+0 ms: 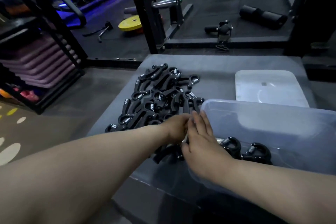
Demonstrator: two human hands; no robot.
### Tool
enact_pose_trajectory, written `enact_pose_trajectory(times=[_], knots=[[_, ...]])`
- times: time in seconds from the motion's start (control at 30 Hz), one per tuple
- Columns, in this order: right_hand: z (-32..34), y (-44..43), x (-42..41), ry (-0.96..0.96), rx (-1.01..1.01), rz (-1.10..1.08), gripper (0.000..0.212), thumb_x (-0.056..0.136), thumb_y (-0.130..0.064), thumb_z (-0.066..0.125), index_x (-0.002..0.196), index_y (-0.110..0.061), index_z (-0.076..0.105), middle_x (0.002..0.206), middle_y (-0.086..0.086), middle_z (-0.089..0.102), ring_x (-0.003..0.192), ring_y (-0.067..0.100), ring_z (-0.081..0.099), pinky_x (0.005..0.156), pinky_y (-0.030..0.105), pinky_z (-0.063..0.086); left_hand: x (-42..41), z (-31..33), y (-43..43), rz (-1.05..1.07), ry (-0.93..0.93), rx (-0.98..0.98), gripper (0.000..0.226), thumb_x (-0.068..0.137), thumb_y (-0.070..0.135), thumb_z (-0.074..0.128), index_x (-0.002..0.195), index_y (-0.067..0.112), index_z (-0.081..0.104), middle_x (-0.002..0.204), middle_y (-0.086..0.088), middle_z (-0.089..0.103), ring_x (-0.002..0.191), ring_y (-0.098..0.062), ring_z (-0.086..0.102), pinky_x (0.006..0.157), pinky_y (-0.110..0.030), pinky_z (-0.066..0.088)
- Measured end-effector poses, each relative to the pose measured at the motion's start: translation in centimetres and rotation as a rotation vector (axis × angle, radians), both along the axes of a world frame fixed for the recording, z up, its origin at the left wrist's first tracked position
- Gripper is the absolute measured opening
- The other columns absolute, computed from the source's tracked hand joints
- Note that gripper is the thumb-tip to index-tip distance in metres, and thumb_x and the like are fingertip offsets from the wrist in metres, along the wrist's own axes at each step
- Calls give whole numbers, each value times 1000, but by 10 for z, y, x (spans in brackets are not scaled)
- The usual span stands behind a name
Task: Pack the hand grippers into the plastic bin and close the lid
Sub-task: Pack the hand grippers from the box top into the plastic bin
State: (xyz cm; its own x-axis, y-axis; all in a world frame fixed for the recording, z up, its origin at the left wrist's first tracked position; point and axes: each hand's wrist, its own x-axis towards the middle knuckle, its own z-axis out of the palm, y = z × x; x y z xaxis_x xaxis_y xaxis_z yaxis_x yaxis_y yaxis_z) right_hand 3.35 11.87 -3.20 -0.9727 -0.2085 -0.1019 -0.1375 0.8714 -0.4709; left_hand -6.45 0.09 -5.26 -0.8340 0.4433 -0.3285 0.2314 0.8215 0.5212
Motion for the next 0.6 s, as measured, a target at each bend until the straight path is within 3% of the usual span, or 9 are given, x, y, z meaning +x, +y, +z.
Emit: enact_pose_trajectory(times=[0.07,0.13,0.2,0.27,0.3,0.37,0.43,0.53,0.6], knots=[[2,-2,1,-34,17,-16,70,100,-29,32,154,0,-3,159,9,-27,141,22,-36,119,35,-14,-4,-6,-9,3,14,39,22,87,21,52,106,22,62,86,-2,68,84,-24,65,87,-49,53],[7,-7,2,-79,43,-43,72,99,-25,34,153,3,-4,158,13,-26,142,25,-34,120,37,-12,-4,-2,-14,-30,52,30,35,92,22,48,123,33,58,96,-1,72,91,-21,68,89,-45,54],[14,-15,0,-120,49,-106,74,96,-20,38,152,6,-3,159,14,-24,143,26,-31,120,36,-13,7,18,-11,-115,70,12,44,98,17,47,139,33,49,119,5,69,107,-13,65,94,-25,51],[20,-25,-1,-155,47,-182,76,94,-16,40,152,5,-4,160,12,-22,145,26,-27,119,34,-12,21,36,-11,-155,24,6,46,102,7,45,147,19,41,134,9,54,118,-6,52,87,-2,40],[22,-29,0,-173,27,-212,76,93,-14,39,152,4,-5,160,11,-22,146,25,-26,120,34,-10,28,42,-11,-152,33,-26,47,102,6,45,148,17,39,138,7,50,122,-9,49,92,-3,38],[21,-35,6,-180,-1,-233,78,92,-13,38,152,1,-11,160,9,-24,146,26,-26,121,38,-6,38,53,-11,-159,141,-134,51,100,12,49,149,17,39,146,-5,49,131,-21,48,107,-24,39],[15,-38,15,-170,-6,-211,82,94,-15,42,152,-2,-14,159,9,-27,145,30,-27,122,44,-2,50,67,-14,-163,141,-229,50,98,17,52,147,15,42,146,-10,50,132,-27,48,110,-35,39],[9,-37,26,-143,19,-190,78,97,-19,43,153,-1,-7,161,12,-18,147,34,-20,122,46,2,63,87,-17,-252,142,-401,43,99,21,51,141,11,48,139,-12,55,126,-29,53,103,-35,41],[10,-37,23,-36,34,-222,71,94,-22,48,153,-1,13,160,17,5,148,35,-1,121,43,10,67,98,-20,-332,179,-445,38,100,23,49,136,12,52,131,-10,59,120,-29,56,93,-30,40]])
